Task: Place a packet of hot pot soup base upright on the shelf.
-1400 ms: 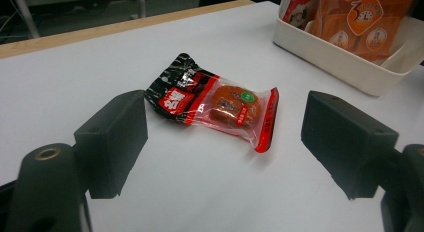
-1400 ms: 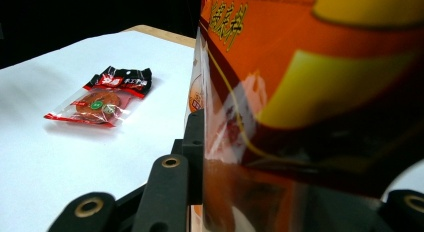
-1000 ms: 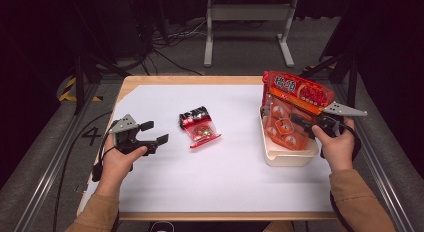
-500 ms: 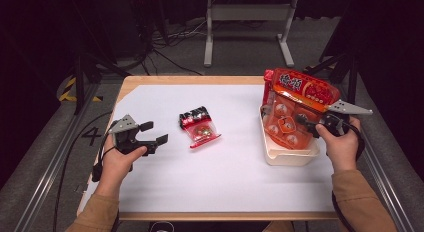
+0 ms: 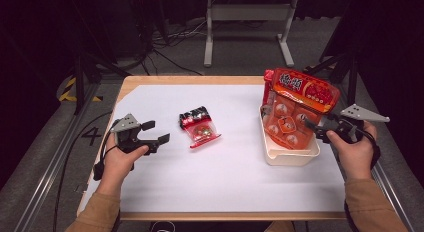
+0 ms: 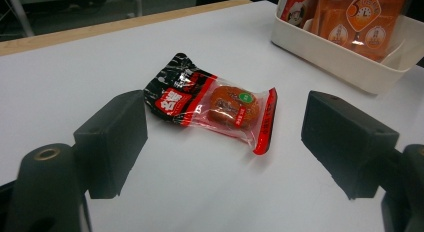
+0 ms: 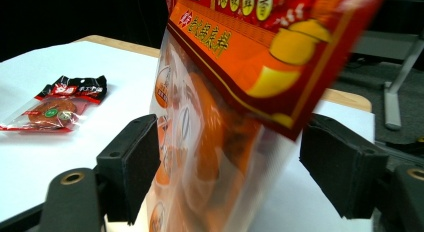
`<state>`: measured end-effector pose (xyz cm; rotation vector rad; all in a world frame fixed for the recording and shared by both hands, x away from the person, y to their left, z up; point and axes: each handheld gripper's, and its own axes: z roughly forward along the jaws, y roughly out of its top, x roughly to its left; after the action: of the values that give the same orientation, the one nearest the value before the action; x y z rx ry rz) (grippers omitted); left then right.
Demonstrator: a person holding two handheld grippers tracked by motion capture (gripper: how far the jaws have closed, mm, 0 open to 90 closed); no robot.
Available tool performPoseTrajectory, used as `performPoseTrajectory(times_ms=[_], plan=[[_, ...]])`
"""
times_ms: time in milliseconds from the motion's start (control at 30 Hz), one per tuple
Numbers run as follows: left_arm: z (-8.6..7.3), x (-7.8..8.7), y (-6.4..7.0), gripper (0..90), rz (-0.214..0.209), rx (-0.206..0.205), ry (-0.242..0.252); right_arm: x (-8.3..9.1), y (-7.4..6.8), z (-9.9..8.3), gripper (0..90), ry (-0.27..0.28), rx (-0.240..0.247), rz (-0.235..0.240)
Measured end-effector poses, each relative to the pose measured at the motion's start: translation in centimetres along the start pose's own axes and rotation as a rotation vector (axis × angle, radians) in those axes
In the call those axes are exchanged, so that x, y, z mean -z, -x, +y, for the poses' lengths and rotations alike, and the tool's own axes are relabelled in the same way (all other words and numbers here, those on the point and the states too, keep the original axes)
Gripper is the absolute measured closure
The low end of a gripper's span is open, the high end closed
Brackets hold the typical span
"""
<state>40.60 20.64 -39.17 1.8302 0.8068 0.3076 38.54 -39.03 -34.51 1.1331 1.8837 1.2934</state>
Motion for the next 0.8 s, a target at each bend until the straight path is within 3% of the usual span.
performPoseTrajectory(times_ms=[167,400,800], plan=[[0.1,-0.6,0.1,19.4,-0.010,-0.007,-0.008,1.6,-0.8,-0.5,23.8,-0.001,0.026,-0.021],[0.5,-1.2,0.2,19.2,-0.019,-0.018,-0.015,3.3,-2.5,-0.5,21.2,0.021,0.057,-0.013],[0.5,-1.9,0.2,19.2,-0.004,-0.012,-0.041,4.0,-6.4,-1.1,19.6,0.049,0.079,0.081]])
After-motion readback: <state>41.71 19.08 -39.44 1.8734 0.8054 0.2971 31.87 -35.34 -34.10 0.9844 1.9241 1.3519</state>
